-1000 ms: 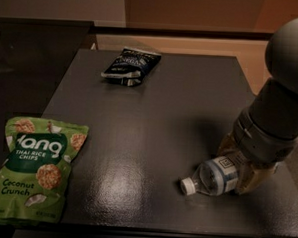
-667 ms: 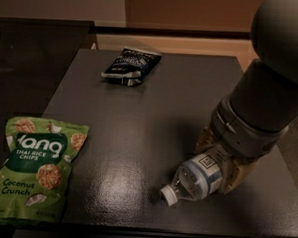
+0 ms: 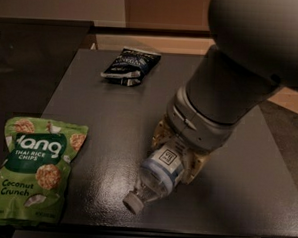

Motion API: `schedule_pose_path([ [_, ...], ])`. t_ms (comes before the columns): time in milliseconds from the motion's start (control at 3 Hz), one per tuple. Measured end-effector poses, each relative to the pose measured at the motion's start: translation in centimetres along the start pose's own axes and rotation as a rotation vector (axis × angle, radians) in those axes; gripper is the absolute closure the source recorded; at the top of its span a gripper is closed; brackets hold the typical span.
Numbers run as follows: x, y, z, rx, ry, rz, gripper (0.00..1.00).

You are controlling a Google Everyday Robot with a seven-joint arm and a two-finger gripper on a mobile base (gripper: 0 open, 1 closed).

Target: Move blue plastic bottle near green rice chip bag

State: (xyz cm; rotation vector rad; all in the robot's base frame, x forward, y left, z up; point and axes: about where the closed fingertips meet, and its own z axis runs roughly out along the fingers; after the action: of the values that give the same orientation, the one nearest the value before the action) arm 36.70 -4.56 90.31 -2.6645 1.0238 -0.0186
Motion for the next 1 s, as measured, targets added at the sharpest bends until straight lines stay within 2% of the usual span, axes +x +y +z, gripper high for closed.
schedule_pose_path([
  [333, -1.7, -3.4, 2.1, 0.041, -0.060, -0.183, 1.00],
  [667, -2.7, -6.1, 4.6, 0.054, -0.112, -0.310, 1.00],
  [1000, -3.9, -8.1, 6.3, 0.067, -0.149, -0.391, 0.82],
])
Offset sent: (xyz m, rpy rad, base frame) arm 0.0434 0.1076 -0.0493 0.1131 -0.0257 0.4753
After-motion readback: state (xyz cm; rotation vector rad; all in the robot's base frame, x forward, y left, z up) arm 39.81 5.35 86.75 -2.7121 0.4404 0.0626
